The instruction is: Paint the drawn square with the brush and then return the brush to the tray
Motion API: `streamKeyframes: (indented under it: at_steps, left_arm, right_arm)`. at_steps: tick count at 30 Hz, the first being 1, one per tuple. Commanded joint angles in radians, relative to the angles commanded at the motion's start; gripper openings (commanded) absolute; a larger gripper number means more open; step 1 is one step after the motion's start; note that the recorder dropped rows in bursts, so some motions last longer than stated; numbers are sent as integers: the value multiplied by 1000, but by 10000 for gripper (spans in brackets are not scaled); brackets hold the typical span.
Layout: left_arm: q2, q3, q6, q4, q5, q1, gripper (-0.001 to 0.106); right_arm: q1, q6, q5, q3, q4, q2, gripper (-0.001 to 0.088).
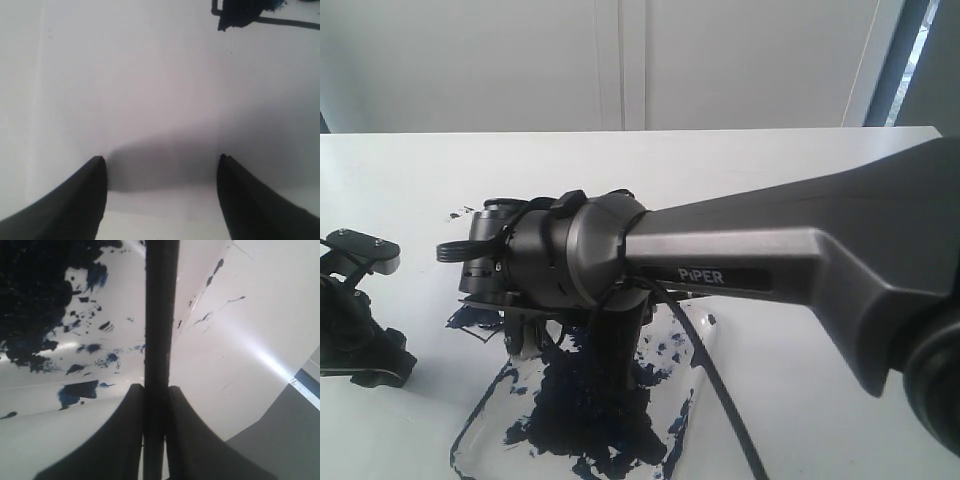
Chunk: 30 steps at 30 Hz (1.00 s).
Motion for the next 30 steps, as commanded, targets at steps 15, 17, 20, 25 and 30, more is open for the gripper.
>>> streamKeyframes:
  at_steps: [15, 17, 20, 25, 30]
  left_arm:
    - [0, 0, 0, 0, 2, 0, 670]
    - [0, 0, 0, 0, 2, 0, 670]
    - [0, 0, 0, 0, 1, 0, 670]
    - [0, 0, 0, 0, 1, 0, 670]
    - [0, 0, 0, 0, 1, 0, 670]
  right_arm:
    - [-18, 27, 0, 0, -89, 25, 0]
    - [-13, 27, 0, 0, -85, 25, 0]
    - [-8, 27, 0, 0, -81, 25, 0]
    - [20, 27, 0, 0, -57, 25, 0]
    - [70, 27, 0, 0, -57, 25, 0]
